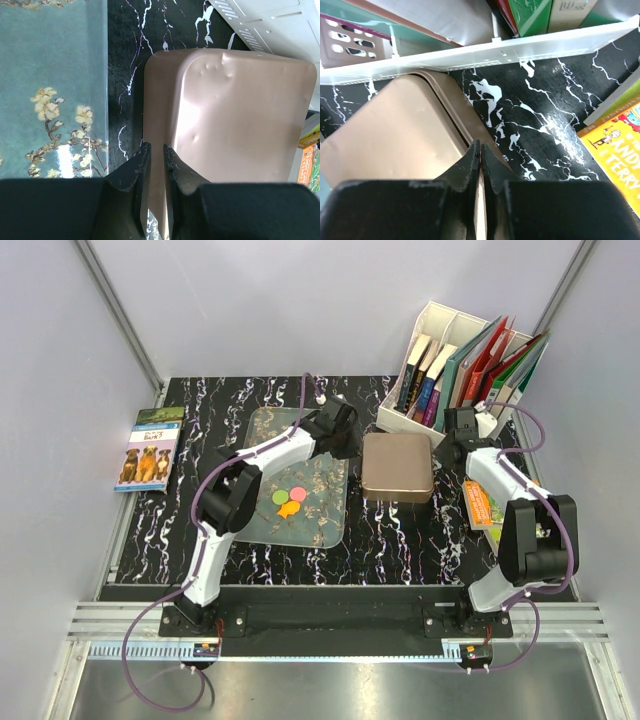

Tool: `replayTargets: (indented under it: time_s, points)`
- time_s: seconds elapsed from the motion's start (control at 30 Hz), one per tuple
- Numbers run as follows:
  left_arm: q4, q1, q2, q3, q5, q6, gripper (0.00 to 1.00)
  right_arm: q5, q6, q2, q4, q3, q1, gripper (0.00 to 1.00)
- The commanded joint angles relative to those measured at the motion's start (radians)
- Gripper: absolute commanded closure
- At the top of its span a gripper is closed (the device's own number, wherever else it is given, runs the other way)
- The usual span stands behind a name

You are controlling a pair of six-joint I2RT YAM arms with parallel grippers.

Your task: Pack the cookies

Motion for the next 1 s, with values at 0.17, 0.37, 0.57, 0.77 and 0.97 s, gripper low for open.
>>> replayTargets:
  time_s: [0.17, 0.37, 0.57, 0.77, 0.97]
  points:
    - [0.032, -0.008, -0.018, 0.007, 0.006, -0.004, 0.80, 0.039, 0.003, 0.058, -0.018, 0.006, -0.010, 0.97]
    - [0.033, -0.009, -0.016, -0.004, 0.015, -0.012, 0.80, -0.071, 0.022, 0.130, 0.015, -0.002, -0.017, 1.00]
    - [0.038, -0.011, -0.018, -0.005, 0.019, -0.013, 0.80, -0.165, 0.037, 0.163, 0.054, -0.010, -0.017, 1.00]
    - [0.038, -0.017, -0.019, -0.002, 0.023, -0.016, 0.80, -0.231, 0.060, 0.160, 0.080, -0.031, -0.017, 1.00]
    - [0.039, -0.023, -0.018, -0.001, 0.023, -0.019, 0.80, -0.155, 0.072, 0.079, 0.069, -0.059, -0.031, 1.00]
